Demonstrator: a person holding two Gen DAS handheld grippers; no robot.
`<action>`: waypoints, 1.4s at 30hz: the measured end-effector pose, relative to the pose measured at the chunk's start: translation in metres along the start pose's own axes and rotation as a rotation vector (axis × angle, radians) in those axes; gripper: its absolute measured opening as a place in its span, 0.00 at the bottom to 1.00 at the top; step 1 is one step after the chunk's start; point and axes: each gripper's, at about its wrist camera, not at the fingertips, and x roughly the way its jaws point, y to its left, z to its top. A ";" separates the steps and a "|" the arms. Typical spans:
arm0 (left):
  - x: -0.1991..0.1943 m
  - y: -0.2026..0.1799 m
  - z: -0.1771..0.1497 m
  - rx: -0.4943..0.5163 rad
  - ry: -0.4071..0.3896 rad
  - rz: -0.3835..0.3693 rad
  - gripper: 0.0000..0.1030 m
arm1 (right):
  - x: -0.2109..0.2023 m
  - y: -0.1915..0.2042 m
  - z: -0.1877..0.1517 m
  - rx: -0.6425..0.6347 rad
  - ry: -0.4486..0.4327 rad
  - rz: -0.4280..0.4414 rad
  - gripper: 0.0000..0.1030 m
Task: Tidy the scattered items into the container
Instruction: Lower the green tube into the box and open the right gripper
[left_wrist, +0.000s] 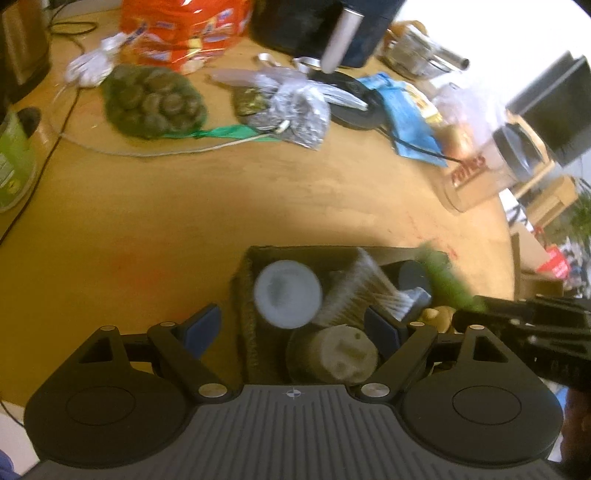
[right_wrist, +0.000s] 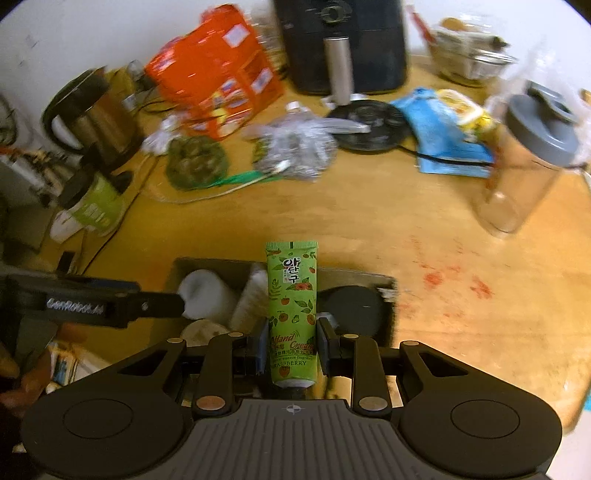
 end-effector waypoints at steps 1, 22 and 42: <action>-0.001 0.003 0.000 -0.009 -0.001 0.002 0.83 | 0.002 0.003 0.001 -0.011 0.010 0.002 0.44; -0.003 0.019 0.010 -0.022 -0.022 -0.036 0.83 | 0.012 0.014 0.015 -0.020 0.025 -0.143 0.96; 0.004 0.010 0.013 -0.009 0.031 0.041 0.83 | 0.025 -0.012 0.015 0.055 0.148 -0.295 1.00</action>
